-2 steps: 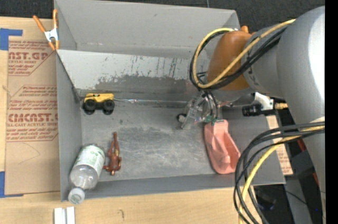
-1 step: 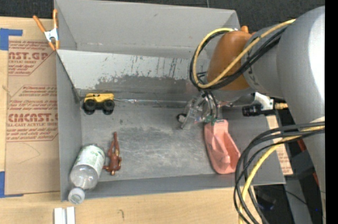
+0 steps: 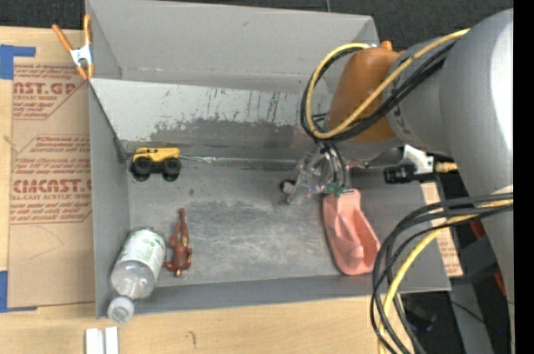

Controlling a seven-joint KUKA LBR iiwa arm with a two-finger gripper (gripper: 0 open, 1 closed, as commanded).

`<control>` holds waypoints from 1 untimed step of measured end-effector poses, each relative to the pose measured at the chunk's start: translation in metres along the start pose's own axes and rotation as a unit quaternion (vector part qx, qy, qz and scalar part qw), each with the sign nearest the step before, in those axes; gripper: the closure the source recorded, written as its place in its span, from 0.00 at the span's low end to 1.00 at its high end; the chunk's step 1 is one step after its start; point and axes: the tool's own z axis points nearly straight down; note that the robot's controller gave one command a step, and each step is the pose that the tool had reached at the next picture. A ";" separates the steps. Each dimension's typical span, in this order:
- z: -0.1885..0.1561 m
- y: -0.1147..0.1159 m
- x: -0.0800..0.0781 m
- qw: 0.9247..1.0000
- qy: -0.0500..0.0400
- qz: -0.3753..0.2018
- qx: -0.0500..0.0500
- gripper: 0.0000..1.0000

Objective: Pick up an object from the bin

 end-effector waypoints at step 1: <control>-0.017 0.000 0.001 1.000 0.001 0.000 0.000 1.00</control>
Offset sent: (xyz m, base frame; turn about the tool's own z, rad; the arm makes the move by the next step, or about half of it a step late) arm -0.0001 0.0001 0.0763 0.0000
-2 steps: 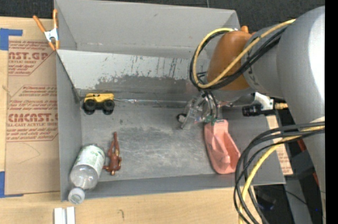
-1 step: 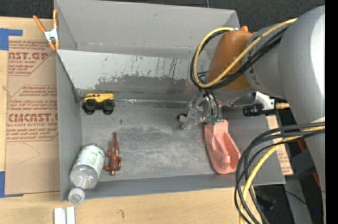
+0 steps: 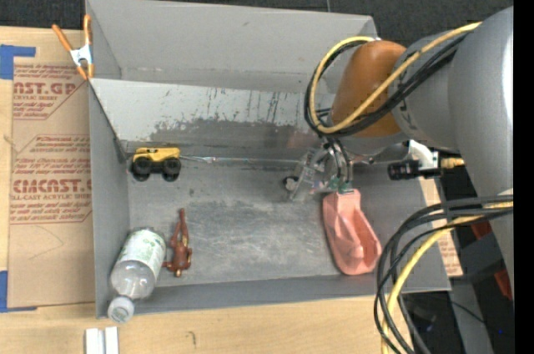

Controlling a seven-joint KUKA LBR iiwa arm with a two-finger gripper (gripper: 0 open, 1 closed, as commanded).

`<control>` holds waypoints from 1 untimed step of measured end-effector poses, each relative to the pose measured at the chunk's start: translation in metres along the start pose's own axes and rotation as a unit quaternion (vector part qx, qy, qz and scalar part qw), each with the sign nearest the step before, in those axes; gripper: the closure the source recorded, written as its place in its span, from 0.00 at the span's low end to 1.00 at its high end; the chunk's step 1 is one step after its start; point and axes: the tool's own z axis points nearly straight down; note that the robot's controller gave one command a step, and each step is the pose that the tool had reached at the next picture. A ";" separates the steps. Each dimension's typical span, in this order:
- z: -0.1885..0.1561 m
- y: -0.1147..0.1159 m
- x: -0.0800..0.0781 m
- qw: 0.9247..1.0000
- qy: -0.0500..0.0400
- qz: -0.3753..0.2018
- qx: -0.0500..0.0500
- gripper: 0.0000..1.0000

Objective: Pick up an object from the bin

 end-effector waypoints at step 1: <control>-0.017 0.000 0.000 1.000 -0.001 0.000 0.000 1.00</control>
Offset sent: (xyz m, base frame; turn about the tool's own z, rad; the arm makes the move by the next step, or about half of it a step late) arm 0.0000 -0.0001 0.0115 0.0000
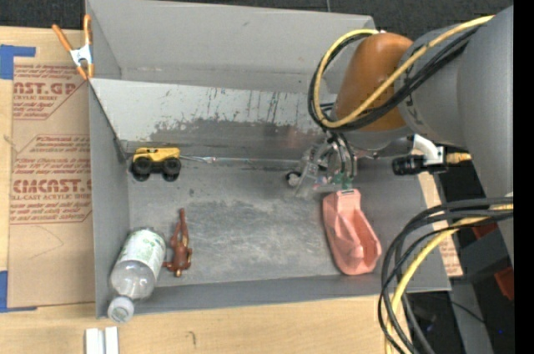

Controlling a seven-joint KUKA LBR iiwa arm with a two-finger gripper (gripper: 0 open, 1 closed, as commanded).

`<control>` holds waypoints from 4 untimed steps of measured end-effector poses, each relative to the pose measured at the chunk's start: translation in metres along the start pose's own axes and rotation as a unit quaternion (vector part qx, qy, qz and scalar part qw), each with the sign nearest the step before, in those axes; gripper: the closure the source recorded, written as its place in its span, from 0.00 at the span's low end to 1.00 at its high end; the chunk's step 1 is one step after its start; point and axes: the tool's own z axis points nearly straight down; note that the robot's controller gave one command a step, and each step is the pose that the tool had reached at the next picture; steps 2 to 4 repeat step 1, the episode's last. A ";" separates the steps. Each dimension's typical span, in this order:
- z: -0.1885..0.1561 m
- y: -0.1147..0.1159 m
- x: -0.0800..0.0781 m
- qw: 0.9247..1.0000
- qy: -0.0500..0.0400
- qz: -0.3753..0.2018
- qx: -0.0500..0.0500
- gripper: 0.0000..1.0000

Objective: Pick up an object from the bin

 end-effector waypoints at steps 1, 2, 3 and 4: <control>-0.017 0.000 0.000 1.000 -0.001 0.000 0.000 1.00; -0.017 0.000 0.000 1.000 -0.001 0.000 0.000 1.00; -0.017 0.000 0.000 1.000 -0.001 0.000 0.000 1.00; -0.017 0.000 0.000 1.000 -0.001 0.000 0.000 1.00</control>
Offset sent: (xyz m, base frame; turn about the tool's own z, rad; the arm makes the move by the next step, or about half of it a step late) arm 0.0000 0.0002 0.0621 0.0000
